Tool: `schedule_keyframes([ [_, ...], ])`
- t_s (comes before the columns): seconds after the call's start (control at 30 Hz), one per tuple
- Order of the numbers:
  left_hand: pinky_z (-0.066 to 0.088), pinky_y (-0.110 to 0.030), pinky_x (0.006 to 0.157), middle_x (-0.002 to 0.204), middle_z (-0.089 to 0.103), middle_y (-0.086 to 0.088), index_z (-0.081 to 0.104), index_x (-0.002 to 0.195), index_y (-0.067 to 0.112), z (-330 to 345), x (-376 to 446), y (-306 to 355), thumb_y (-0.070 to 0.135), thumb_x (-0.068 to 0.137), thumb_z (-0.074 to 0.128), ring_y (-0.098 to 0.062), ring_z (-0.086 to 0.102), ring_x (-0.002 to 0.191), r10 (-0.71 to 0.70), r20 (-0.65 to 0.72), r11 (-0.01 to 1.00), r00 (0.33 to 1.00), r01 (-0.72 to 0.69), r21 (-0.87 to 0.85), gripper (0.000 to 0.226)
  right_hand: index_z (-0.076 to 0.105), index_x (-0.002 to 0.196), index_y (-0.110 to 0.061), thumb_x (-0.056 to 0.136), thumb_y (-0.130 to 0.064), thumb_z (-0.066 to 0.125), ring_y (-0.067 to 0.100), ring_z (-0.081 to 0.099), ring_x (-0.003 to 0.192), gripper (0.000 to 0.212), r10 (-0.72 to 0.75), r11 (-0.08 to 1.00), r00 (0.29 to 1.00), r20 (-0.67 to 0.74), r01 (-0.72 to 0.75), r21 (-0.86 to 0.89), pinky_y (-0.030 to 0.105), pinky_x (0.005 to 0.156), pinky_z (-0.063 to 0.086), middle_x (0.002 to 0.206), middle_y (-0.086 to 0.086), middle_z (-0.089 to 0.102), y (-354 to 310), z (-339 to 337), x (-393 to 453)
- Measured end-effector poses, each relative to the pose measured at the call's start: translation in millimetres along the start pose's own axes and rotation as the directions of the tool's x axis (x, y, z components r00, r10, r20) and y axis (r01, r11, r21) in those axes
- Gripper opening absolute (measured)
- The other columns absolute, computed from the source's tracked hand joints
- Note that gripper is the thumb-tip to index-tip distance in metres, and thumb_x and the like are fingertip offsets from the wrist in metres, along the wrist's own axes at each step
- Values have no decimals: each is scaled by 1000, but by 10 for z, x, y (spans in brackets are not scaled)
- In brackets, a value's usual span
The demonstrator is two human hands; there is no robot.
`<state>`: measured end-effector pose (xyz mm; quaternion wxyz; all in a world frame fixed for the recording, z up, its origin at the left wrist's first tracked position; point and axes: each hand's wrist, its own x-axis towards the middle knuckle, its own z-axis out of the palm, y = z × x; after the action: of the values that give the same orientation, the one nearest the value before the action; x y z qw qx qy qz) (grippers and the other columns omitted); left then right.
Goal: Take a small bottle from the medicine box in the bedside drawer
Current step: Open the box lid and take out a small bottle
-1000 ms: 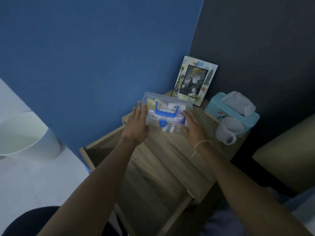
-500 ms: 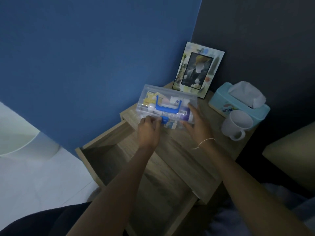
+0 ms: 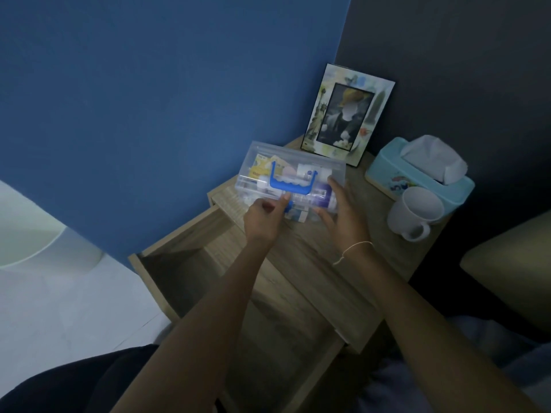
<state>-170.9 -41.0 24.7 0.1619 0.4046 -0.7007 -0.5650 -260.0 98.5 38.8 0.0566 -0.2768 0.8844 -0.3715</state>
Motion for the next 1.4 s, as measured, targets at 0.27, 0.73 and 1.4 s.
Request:
schedule_keyframes([
  [0.27, 52, -30, 82, 100, 69, -3, 64, 107, 9, -196, -14, -102, 27, 84, 67, -16, 63, 95, 20, 144, 1000, 989, -18, -10, 29, 28, 147, -20, 88, -27, 65, 27, 41, 135, 70, -30, 993, 997, 66, 37, -108, 44, 106, 40, 154, 13, 31, 20, -74, 74],
  [0.73, 39, -32, 105, 128, 52, -6, 44, 132, 11, -424, -16, 99, -7, 74, 50, -21, 49, 120, 305, -180, 949, 935, -315, -26, 61, 34, 144, -30, 91, -37, 58, -15, 55, 101, 58, 156, 933, 966, -207, -75, 351, 1, 75, 43, 124, -17, 58, -44, 70, -113],
  [1.4, 8, -27, 118, 160, 10, -2, 7, 151, 18, -355, 1323, 485, 23, 101, 28, -17, 13, 147, 225, 337, 924, 914, -310, 223, 55, 10, 151, -35, 93, -44, 51, 12, 27, 142, 72, 214, 829, 968, -131, -110, 548, 41, 118, 24, 158, -9, 22, -39, 16, 936],
])
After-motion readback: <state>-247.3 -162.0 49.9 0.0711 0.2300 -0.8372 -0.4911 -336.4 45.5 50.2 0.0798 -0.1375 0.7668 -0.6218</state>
